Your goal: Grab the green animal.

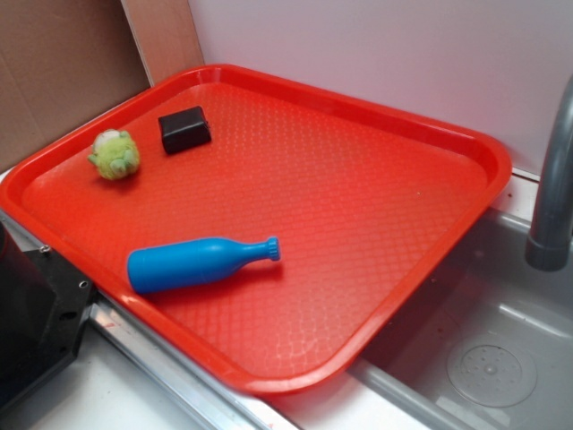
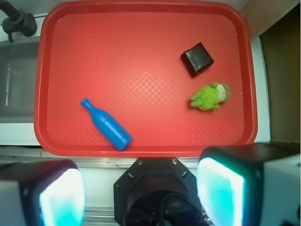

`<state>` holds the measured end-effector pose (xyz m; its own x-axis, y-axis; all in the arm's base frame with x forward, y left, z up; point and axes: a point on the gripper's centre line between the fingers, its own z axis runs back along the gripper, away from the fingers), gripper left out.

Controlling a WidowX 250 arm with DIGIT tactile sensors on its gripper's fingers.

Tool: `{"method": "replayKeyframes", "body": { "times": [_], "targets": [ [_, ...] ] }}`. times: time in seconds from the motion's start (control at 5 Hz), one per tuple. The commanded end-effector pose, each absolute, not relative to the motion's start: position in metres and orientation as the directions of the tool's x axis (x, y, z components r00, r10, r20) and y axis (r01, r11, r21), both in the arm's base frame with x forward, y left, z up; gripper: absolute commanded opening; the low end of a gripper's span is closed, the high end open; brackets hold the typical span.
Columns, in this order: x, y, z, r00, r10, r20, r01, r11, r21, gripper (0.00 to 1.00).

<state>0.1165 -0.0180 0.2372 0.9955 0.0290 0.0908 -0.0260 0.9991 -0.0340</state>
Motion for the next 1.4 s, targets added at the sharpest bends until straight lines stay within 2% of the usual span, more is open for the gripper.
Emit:
{"method": "replayKeyframes", "body": {
  "times": [0.0,0.2,0.4,0.6,0.8,1.0,1.2],
  "targets": [
    [0.116,-0.018,0.237,0.995,0.029,0.091,-0.026,0.999,-0.034,1.0],
    [0.129,-0.009,0.223,0.972,0.207,0.11,-0.201,0.978,-0.062,1.0],
    [0.136,-0.003,0.213,0.958,0.267,0.104,-0.263,0.963,-0.055,1.0],
    [0.144,0.01,0.204,0.897,0.435,0.084,-0.426,0.899,-0.105,1.0],
    [0.15,0.036,0.181,0.761,0.645,0.067,-0.635,0.762,-0.128,1.0],
    [0.159,0.057,0.153,0.601,0.796,0.073,-0.79,0.606,-0.098,1.0],
    [0.164,0.072,0.133,0.53,0.84,0.114,-0.84,0.539,-0.07,1.0]
  ]
}}
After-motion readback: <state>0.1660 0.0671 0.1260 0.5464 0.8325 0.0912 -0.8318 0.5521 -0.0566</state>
